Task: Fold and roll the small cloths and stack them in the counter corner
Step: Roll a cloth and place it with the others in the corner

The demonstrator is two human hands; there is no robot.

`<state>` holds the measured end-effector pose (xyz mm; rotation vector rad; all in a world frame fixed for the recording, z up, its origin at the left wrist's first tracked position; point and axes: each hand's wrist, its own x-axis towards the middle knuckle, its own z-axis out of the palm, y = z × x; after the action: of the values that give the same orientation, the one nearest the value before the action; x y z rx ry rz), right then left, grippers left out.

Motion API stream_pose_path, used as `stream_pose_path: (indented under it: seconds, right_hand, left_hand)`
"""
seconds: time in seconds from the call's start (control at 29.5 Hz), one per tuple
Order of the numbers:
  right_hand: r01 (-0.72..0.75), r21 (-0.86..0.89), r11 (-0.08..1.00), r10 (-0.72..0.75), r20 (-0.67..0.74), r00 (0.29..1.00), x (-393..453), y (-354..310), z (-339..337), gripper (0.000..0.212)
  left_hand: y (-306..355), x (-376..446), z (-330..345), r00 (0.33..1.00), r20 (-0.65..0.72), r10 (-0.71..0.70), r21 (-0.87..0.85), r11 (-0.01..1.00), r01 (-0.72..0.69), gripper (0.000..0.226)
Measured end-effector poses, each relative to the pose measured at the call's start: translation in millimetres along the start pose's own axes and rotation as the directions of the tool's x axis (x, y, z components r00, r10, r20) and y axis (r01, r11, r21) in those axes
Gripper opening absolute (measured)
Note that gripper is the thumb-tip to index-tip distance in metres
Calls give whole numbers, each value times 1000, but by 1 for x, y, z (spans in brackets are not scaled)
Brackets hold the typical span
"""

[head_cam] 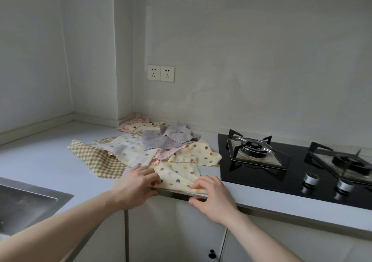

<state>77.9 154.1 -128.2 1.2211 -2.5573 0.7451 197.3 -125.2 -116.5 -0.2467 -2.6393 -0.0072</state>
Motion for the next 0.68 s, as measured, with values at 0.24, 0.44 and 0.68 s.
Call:
stream_pose_path:
  seconds: [0.24,0.44,0.68]
  right_hand:
    - [-72,88,993,78,-66,995,-14,-4,-14,16]
    - [-24,290,957,126,-339,932,-6,-23,-75,3]
    - [-49,593,803,259,-274,926,-8,-58,-165,9]
  left_hand:
    - [35,12,-22,984,-168,-54,-43,998,47,14]
    - [72,34,-80,962,-217,-167,-246,963,111,2]
    - [118,57,-154,977,-58,-204,-464,872,154,55]
